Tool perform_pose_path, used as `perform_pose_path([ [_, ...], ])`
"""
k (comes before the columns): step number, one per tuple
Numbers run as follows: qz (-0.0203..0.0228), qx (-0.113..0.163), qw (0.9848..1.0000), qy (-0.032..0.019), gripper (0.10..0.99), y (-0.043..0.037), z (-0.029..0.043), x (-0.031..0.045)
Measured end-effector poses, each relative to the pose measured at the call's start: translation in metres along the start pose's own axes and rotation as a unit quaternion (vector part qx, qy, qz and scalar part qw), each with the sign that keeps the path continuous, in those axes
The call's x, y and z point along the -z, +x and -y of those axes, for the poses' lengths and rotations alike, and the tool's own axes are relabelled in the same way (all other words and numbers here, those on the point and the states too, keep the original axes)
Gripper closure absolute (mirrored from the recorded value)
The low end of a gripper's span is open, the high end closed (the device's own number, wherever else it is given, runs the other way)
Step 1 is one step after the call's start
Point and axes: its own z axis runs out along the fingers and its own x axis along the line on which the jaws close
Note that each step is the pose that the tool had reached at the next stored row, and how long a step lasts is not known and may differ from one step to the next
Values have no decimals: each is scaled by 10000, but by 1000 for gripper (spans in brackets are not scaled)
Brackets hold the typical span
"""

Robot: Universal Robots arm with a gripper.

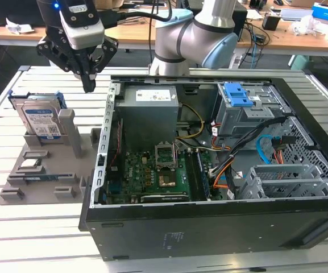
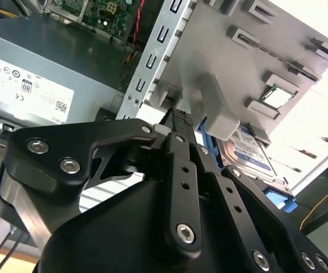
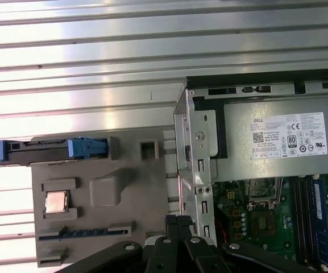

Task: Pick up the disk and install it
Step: 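Reach for the disk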

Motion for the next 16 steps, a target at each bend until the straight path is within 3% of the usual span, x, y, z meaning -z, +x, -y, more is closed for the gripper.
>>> perform_pose_path([
  [16,0,0,10000,0,980,134,10,3],
])
